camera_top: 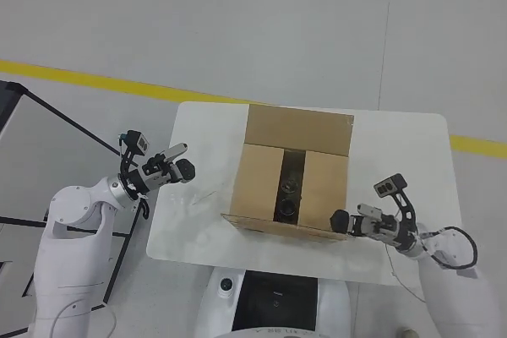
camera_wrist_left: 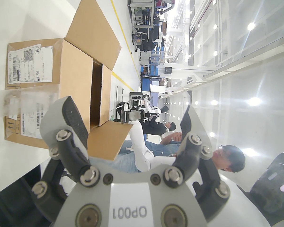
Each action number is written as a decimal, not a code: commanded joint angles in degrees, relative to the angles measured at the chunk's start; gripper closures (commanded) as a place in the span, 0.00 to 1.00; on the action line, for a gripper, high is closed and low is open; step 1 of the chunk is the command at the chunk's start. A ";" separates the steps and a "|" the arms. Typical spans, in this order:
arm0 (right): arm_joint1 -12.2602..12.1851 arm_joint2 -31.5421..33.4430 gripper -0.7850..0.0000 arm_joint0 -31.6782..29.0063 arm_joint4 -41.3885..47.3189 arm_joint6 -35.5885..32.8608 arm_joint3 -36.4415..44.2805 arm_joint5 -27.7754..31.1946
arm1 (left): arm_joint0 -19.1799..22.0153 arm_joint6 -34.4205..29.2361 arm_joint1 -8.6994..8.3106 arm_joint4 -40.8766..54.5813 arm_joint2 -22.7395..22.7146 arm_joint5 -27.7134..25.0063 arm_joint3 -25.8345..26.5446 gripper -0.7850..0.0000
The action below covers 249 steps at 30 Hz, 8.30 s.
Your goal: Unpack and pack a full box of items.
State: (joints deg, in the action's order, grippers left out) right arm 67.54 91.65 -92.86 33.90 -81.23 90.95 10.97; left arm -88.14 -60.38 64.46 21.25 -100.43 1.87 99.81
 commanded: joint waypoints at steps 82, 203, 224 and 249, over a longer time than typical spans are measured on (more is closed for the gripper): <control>-6.20 9.83 0.00 1.75 30.70 2.89 -16.63 0.61 | 18.92 27.75 3.83 -5.38 41.30 2.15 -6.81 0.00; -5.19 2.02 0.00 8.59 2.79 17.17 -2.08 -1.78 | 5.01 30.42 7.64 -9.06 20.65 7.10 5.75 0.00; -2.21 -26.09 0.00 27.74 -19.83 29.22 -5.90 -8.61 | -3.38 29.89 6.65 -4.04 13.00 1.33 11.39 0.00; 2.79 -43.26 0.00 35.28 -24.36 35.20 -13.04 -8.31 | -10.20 34.32 5.42 -12.63 6.08 0.76 13.08 0.00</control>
State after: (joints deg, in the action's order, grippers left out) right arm 70.35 48.07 -57.50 9.13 -46.01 77.26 2.40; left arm -98.00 -26.02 69.92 8.40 -93.92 2.66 112.71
